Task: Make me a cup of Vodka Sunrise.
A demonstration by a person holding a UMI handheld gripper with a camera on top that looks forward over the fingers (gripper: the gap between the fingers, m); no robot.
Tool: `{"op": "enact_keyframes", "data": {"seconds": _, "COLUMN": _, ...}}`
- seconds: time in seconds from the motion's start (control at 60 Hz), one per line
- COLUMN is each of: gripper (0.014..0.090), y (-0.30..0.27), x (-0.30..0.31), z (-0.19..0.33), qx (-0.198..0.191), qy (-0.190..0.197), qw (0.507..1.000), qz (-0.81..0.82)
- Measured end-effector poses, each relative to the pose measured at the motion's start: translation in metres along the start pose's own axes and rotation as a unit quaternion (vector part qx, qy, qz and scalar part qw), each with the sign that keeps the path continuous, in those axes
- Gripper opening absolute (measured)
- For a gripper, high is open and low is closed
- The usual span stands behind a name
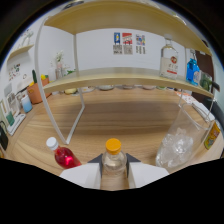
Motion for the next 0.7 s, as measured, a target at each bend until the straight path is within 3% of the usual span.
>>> {"op": "enact_keyframes", "data": {"seconds": 0.133, "gripper": 0.0516, "y": 0.005, "x": 0.001, "z": -0.008, "qx": -0.009, "qy": -0.01, "qw": 1.0, "qz": -0.02}}
{"op": "enact_keyframes", "data": {"seconds": 0.217, "gripper": 0.0737, "y": -0.003, "x": -0.001, "z": -0.023, "qx": 0.001, "qy": -0.026, "qw": 0.999, "qz": -0.026}}
{"op": "enact_keyframes", "data": {"seconds": 0.267, "gripper": 0.0808, "y": -0.012, "x": 0.001, "z": -0.038, "qx": 0.013, "qy": -0.028, "qw": 0.999, "qz": -0.034}}
{"op": "enact_keyframes", "data": {"seconds": 0.483, "gripper": 0.0858, "y": -0.05, "x": 0.017, "z": -0.112, "qx": 0.066, "qy": -0.036, "qw": 0.994, "qz": -0.073}}
{"op": "enact_keyframes", "data": {"seconds": 0.7, "gripper": 0.0859, "y": -0.048, "x": 0.061, "z": -0.177, "qx": 0.067, "qy": -0.027, "qw": 0.997, "qz": -0.011}}
